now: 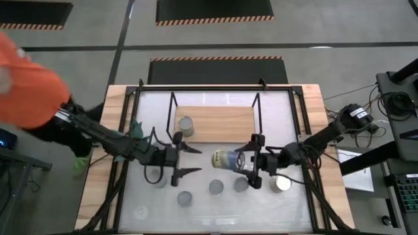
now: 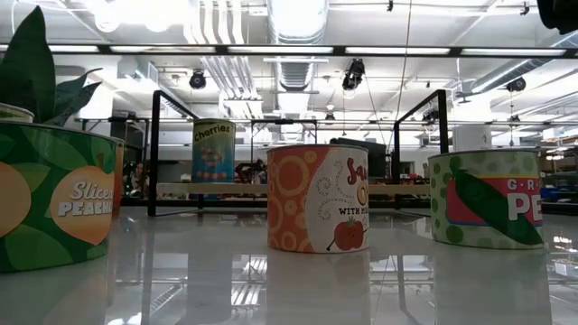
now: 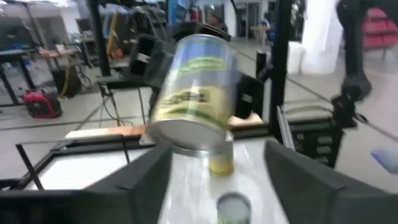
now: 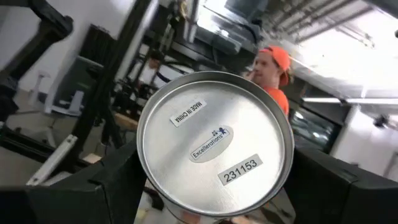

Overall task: Pick and place cans onto a shelf
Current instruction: Put the top large canned peas on the shelf

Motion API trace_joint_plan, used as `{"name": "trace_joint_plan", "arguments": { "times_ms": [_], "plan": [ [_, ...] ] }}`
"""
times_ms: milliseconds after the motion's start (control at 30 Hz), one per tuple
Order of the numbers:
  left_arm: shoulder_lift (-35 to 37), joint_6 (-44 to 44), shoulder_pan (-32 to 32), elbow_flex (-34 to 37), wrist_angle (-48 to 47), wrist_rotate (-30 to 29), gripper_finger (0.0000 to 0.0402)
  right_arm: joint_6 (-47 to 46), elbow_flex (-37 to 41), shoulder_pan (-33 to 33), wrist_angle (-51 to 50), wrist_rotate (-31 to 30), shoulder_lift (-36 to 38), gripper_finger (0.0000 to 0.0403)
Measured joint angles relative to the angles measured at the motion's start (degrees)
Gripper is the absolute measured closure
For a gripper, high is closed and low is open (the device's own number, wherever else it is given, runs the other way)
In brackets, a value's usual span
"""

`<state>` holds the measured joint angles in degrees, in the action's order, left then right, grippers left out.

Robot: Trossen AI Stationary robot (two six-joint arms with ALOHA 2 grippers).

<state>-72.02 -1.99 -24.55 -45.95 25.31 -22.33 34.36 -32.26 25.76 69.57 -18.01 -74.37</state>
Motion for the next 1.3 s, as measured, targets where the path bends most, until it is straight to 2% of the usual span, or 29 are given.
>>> {"name": "trace_joint_plan", "arguments": {
  "times_ms": [167,300,433,767,900,1300],
  "plan": [
    [-4.8,-3.2,1.2,0.0,7.0,-0.7,0.0047,0.6,-0.1,0.0,1.6,2.8,0.0,0.0099],
    [-7.4,-6.2,1.2,0.0,13.5,-0.6,0.0009,0.4,-0.1,0.0,2.9,5.3,0.0,0.0099],
    [-10.3,-7.6,1.5,0.0,19.7,2.5,0.0003,0.9,-0.1,0.0,3.9,6.7,-0.1,0.0099],
    [-17.3,-8.2,3.4,0.0,35.2,5.4,0.0012,2.7,-0.1,-0.3,6.5,10.7,-0.2,0.0099],
    [-19.7,-7.9,4.2,-0.2,37.6,13.4,0.0012,3.2,-0.1,-0.3,7.4,10.6,-0.2,0.0099],
    [-24.6,-7.9,5.8,-4.9,40.4,14.1,0.0013,5.3,-0.1,-0.3,8.0,11.0,-0.1,0.0099]
  ]
}}
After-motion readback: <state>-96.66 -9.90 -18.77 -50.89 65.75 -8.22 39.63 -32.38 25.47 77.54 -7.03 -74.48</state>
